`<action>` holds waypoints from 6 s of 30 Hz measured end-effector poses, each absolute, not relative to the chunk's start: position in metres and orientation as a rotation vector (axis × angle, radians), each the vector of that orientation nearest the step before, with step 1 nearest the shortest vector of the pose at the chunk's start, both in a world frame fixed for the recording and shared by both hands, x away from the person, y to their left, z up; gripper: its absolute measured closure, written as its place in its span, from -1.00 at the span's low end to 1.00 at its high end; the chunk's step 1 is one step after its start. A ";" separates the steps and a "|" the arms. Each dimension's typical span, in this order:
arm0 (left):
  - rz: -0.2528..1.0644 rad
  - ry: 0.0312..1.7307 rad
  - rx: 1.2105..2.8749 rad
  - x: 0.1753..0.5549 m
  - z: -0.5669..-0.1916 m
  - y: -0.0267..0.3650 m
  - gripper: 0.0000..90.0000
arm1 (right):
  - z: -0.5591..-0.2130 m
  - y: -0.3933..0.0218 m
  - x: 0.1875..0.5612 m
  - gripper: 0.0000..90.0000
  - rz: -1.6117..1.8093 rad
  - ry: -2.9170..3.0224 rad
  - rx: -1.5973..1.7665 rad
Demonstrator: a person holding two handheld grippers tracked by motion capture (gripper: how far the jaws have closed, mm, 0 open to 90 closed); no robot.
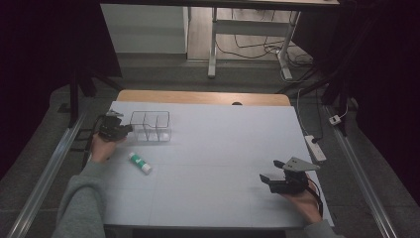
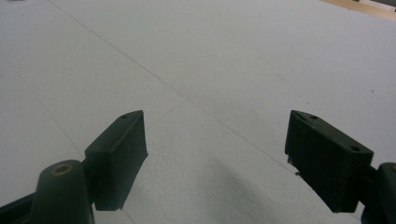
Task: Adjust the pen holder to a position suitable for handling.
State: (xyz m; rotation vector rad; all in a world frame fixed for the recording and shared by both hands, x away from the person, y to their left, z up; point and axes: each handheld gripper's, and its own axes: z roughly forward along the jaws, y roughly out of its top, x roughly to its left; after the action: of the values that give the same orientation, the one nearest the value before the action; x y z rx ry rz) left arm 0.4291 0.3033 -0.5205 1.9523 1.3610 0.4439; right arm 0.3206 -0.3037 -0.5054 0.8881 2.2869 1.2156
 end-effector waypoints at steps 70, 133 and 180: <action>0.395 1.178 2.073 0.448 -0.511 0.231 0.97 | -0.505 -0.301 0.318 -0.54 1.212 2.290 0.895; 0.370 0.972 2.143 0.447 -0.490 0.165 0.97 | -0.503 -0.303 0.316 -0.54 1.196 2.296 0.896; 0.195 0.318 2.485 0.361 -0.439 0.242 -0.30 | -0.502 -0.302 0.313 -0.54 1.207 2.323 0.846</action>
State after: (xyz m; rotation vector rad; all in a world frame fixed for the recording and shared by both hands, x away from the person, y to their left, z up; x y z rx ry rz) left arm 0.3610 0.2421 -0.4394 2.4851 0.3182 0.1949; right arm 0.3127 -0.3021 -0.5022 0.8464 2.3232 1.2075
